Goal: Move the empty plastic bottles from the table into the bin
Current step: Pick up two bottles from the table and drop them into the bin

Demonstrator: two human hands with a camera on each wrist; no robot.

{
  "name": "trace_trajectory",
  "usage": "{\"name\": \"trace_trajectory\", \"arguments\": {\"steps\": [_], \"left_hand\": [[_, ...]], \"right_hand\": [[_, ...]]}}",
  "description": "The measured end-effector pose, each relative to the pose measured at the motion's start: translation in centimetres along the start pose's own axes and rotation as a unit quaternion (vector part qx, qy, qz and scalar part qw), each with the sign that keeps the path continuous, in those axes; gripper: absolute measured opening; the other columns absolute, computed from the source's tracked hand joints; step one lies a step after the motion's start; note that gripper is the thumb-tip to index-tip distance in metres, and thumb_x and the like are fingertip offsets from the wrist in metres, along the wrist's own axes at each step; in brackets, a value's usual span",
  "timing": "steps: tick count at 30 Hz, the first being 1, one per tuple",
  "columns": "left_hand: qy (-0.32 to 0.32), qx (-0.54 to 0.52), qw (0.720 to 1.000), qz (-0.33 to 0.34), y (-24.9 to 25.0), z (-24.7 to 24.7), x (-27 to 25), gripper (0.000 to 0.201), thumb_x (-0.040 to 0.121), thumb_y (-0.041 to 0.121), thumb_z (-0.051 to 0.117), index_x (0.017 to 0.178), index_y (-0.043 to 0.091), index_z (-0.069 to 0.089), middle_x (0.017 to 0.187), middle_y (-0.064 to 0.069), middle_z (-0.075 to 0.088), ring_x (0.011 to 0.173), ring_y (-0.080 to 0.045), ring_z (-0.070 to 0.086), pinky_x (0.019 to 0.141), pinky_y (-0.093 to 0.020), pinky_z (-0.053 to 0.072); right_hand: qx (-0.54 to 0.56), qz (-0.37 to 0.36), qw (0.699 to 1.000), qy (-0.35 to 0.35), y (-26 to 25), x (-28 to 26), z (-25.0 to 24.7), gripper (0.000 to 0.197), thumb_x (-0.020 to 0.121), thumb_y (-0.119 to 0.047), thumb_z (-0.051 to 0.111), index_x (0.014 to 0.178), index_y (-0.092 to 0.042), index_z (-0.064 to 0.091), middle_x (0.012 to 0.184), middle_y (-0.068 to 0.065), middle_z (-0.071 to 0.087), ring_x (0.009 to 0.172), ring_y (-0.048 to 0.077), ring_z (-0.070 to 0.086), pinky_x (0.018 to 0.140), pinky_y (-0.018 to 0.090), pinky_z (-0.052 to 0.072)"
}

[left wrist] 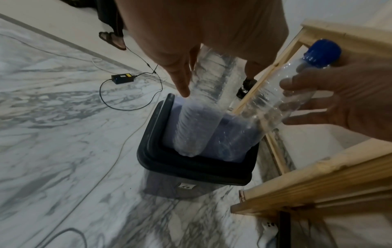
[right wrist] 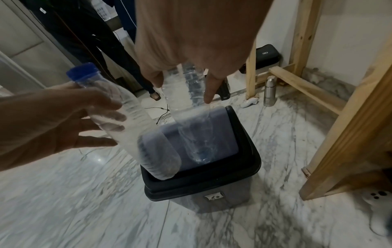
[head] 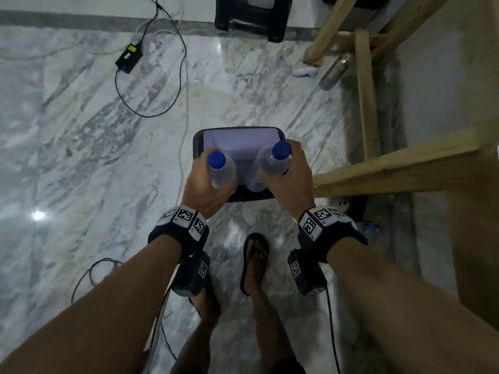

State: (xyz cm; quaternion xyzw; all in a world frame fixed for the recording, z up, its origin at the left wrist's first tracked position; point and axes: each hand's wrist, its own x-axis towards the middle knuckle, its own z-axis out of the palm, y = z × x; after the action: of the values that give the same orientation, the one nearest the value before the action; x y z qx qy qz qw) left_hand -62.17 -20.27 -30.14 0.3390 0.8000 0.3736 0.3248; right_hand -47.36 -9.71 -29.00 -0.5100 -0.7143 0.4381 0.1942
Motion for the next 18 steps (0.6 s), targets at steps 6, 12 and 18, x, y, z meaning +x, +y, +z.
{"name": "trace_trajectory", "arguments": {"steps": [6,12,18], "left_hand": [[0.012,0.023,0.999,0.021,-1.9,0.9,1.2,0.063,0.075,0.041,0.061,0.128,0.01,0.048,0.113,-0.014,0.051,0.085,-0.013,0.047,0.064,-0.009,0.033],[-0.004,0.056,0.998,0.024,-3.0,2.1,2.9,0.055,0.074,0.023,0.075,0.122,0.009,0.053,0.111,-0.015,0.054,0.088,-0.019,0.052,0.073,-0.012,0.036],[-0.024,0.093,0.995,-0.025,-4.8,3.3,3.3,0.053,0.074,0.019,0.078,0.121,0.014,0.055,0.113,-0.013,0.062,0.098,-0.029,0.061,0.077,-0.023,0.039]], "right_hand": [[-0.017,0.002,1.0,-0.02,2.4,0.9,2.6,0.058,0.075,-0.018,0.078,0.125,-0.011,0.049,0.121,0.011,0.051,0.107,0.023,0.055,0.084,0.027,0.046],[-0.037,-0.017,0.999,-0.032,3.7,1.8,4.6,0.052,0.077,-0.019,0.077,0.121,-0.009,0.051,0.118,0.014,0.052,0.108,0.031,0.054,0.089,0.039,0.049],[-0.1,-0.015,0.992,-0.077,6.8,2.2,5.8,0.032,0.085,-0.025,0.07,0.109,-0.008,0.057,0.113,0.012,0.057,0.099,0.029,0.057,0.075,0.034,0.047]]}}
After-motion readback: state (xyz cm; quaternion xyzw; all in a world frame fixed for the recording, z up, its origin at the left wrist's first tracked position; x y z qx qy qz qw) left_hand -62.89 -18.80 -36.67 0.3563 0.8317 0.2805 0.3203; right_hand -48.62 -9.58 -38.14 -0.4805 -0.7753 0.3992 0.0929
